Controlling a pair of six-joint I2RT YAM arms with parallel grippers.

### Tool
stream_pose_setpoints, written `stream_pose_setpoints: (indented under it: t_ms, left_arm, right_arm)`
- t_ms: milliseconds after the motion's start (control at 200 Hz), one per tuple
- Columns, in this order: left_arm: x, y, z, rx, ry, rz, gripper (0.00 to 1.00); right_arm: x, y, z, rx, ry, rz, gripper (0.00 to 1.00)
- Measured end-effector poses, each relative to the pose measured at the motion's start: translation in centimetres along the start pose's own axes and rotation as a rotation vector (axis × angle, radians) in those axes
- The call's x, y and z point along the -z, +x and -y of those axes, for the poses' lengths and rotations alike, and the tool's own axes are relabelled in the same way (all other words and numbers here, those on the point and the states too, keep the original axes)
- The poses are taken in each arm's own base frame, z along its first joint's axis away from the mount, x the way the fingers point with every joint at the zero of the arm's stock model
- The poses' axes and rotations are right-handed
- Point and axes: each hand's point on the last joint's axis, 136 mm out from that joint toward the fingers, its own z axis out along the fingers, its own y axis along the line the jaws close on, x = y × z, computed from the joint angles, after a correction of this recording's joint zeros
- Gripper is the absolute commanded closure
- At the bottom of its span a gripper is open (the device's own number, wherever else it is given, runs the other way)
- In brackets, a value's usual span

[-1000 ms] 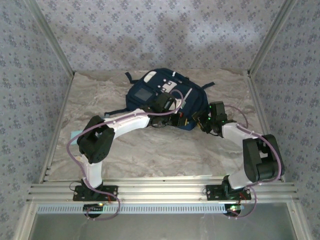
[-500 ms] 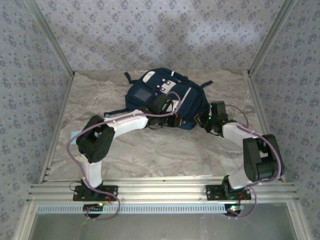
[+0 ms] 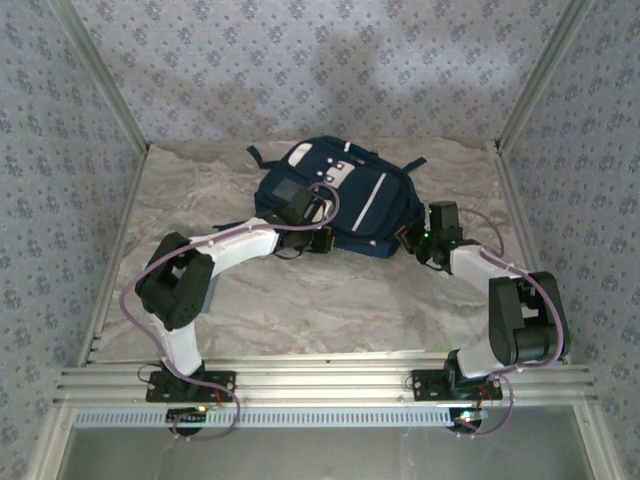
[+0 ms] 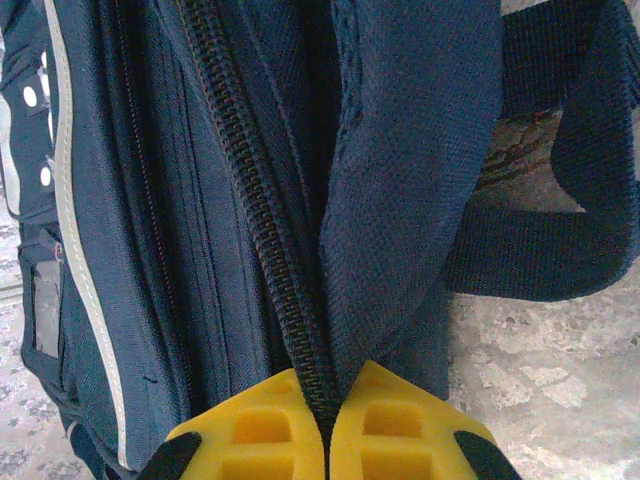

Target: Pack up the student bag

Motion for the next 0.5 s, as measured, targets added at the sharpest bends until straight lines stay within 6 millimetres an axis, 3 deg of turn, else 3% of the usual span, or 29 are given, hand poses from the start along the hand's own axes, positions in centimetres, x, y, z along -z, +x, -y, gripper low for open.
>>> stream_pose_setpoints:
  t_ms: [160,215,325,500]
  left_arm:
    - [0.0,0.0,2.2,0.016,0.093,-0.005,0.6]
    - [0.0,0.1,3.3,0.034,0.128,-0.006,0.51]
    - [0.0,0.6,5.9,0.036,0.193,-0.012,0.43]
    - [0.2,1.1,9.3,0.024,0.249,-0.02,0.42]
  right_arm:
    - [-0.2,0.7,-0.3,0.018,0.004,-0.004,1.0]
    - [-0.3,1.0,-0.5,0.026,0.005,-0.008,1.0]
    - [-0.5,1.9,-0.9,0.037,0.0,-0.022,1.0]
    - [-0.8,2.6,-1.5,0.03,-0.01,-0.029,1.0]
